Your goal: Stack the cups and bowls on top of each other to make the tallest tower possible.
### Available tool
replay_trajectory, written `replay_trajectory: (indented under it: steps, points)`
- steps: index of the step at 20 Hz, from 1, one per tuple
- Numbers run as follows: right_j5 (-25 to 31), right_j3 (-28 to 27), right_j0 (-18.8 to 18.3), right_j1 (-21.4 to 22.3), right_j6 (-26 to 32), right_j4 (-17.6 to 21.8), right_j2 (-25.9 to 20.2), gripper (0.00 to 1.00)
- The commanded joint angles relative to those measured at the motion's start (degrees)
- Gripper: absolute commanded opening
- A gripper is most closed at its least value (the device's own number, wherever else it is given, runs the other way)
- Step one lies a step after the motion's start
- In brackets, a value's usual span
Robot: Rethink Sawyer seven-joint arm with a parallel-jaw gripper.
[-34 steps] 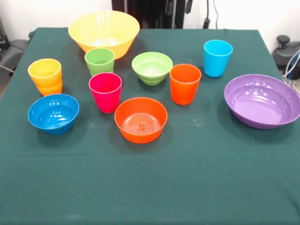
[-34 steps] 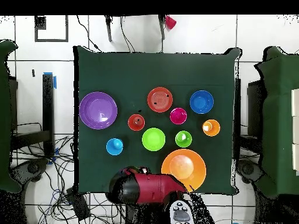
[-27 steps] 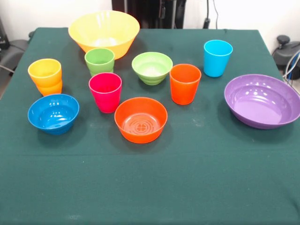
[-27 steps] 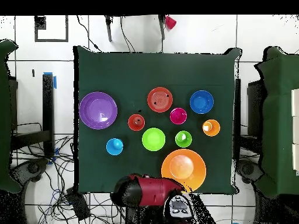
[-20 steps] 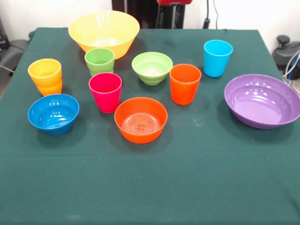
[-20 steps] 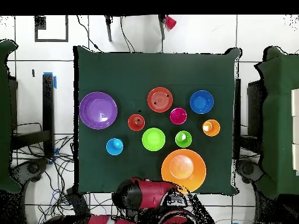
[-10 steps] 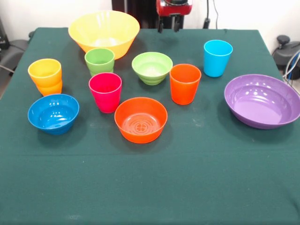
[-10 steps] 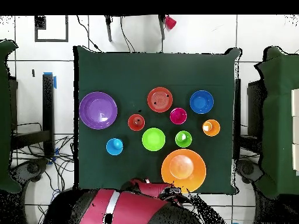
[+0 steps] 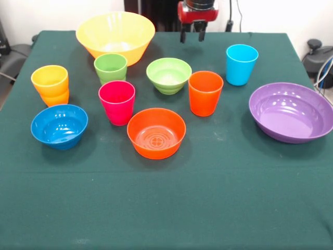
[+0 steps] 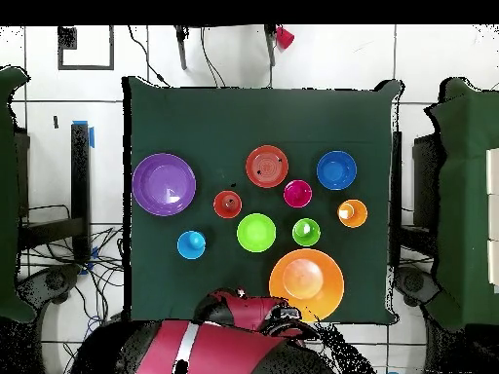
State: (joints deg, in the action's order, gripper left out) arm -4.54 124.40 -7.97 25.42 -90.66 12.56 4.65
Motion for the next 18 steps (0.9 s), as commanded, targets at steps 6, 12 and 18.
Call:
replay_trajectory:
  steps: [6,12,18]
  points:
    - [13.3,-7.37,0.46,11.13,-10.26,-9.26,-10.82,1.0]
    - [16.21,-9.12,2.02,12.0,-9.92,-11.09,-10.5,1.0]
    - [18.96,-11.08,3.5,12.75,-10.68,-13.34,-9.93,1.0]
